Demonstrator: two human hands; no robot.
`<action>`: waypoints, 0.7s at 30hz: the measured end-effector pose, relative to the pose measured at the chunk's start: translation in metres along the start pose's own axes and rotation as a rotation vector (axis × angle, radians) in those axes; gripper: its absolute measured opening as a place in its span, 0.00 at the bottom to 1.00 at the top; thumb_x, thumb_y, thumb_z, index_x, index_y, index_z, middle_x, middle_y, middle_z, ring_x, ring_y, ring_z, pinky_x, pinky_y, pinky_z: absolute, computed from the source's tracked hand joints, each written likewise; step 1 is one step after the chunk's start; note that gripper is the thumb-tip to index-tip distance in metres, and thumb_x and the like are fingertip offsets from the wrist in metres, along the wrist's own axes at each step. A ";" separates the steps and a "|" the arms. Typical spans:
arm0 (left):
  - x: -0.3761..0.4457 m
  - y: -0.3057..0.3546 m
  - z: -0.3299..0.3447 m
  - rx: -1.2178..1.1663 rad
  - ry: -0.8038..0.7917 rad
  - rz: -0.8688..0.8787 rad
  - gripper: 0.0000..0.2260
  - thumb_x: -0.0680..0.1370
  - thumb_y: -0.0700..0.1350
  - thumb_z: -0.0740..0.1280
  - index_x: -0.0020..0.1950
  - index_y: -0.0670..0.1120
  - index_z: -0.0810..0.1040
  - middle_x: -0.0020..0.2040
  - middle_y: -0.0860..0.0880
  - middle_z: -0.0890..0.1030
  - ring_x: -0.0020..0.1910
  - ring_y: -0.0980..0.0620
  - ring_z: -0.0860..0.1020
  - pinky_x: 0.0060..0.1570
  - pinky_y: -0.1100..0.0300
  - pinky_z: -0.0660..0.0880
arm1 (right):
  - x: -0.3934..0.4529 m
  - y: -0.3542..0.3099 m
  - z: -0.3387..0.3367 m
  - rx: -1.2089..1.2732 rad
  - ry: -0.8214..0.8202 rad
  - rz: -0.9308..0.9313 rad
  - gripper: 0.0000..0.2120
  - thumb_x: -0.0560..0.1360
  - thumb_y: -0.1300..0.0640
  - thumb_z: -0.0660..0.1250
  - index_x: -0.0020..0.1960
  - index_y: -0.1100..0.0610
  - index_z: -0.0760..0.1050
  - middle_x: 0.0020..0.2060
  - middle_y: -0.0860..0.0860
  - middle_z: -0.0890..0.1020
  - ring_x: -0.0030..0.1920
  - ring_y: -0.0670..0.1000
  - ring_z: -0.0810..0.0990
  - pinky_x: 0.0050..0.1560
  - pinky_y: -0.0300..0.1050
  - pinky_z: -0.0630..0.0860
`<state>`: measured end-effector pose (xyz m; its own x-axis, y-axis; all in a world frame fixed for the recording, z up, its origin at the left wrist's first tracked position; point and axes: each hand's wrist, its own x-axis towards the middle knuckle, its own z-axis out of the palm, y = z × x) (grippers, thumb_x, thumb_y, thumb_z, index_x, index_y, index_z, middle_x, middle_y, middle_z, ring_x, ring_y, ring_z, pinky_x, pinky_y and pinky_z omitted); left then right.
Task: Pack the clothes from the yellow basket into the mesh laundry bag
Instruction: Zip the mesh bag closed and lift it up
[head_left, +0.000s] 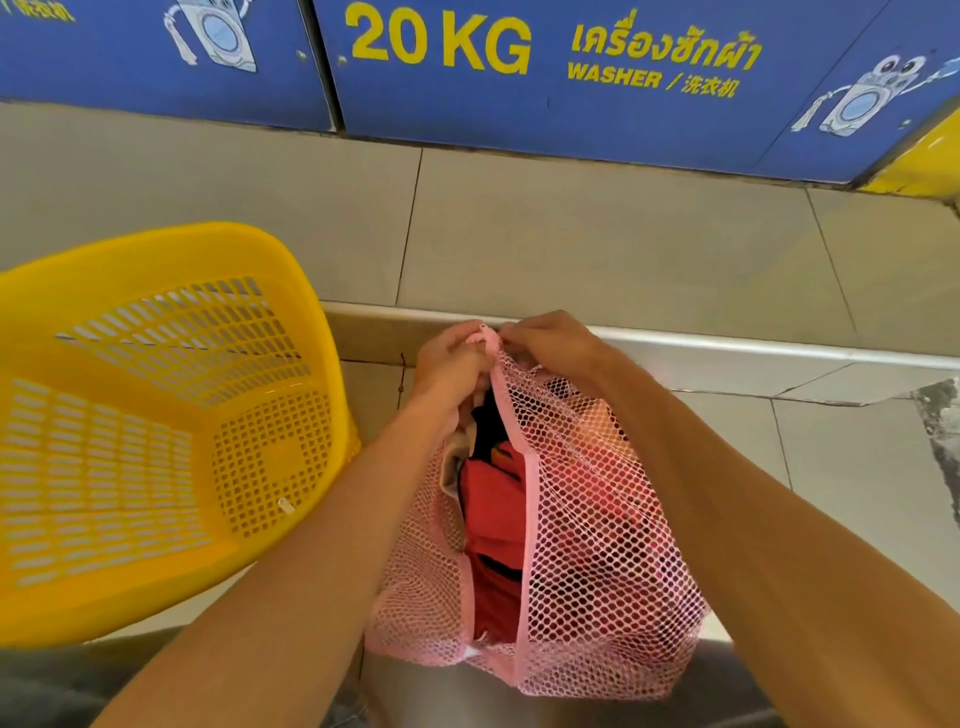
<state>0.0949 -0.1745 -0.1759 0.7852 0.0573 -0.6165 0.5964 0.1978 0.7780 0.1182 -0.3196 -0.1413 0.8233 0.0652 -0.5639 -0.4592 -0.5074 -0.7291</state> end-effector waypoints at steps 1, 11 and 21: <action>-0.002 0.003 0.000 0.023 0.001 0.006 0.20 0.69 0.29 0.69 0.48 0.54 0.82 0.34 0.51 0.86 0.39 0.45 0.81 0.42 0.49 0.79 | -0.002 -0.003 -0.002 0.004 -0.016 -0.021 0.12 0.82 0.55 0.68 0.46 0.61 0.84 0.35 0.53 0.79 0.34 0.49 0.75 0.34 0.40 0.71; -0.028 0.025 0.000 0.484 0.164 0.311 0.04 0.74 0.49 0.73 0.42 0.50 0.81 0.40 0.53 0.83 0.38 0.53 0.81 0.36 0.60 0.78 | -0.021 -0.021 -0.001 -0.154 -0.030 -0.083 0.09 0.81 0.58 0.69 0.53 0.64 0.84 0.41 0.56 0.81 0.42 0.52 0.77 0.39 0.42 0.74; -0.040 0.019 -0.007 0.741 0.199 0.445 0.03 0.73 0.45 0.71 0.43 0.51 0.85 0.42 0.53 0.85 0.40 0.58 0.81 0.39 0.66 0.73 | -0.022 -0.018 0.006 -0.160 -0.001 -0.042 0.09 0.82 0.64 0.63 0.46 0.56 0.79 0.36 0.52 0.79 0.37 0.50 0.78 0.36 0.43 0.77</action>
<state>0.0732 -0.1666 -0.1374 0.9678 0.1604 -0.1940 0.2511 -0.5638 0.7868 0.1066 -0.3068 -0.1177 0.8400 0.0902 -0.5351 -0.3657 -0.6344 -0.6810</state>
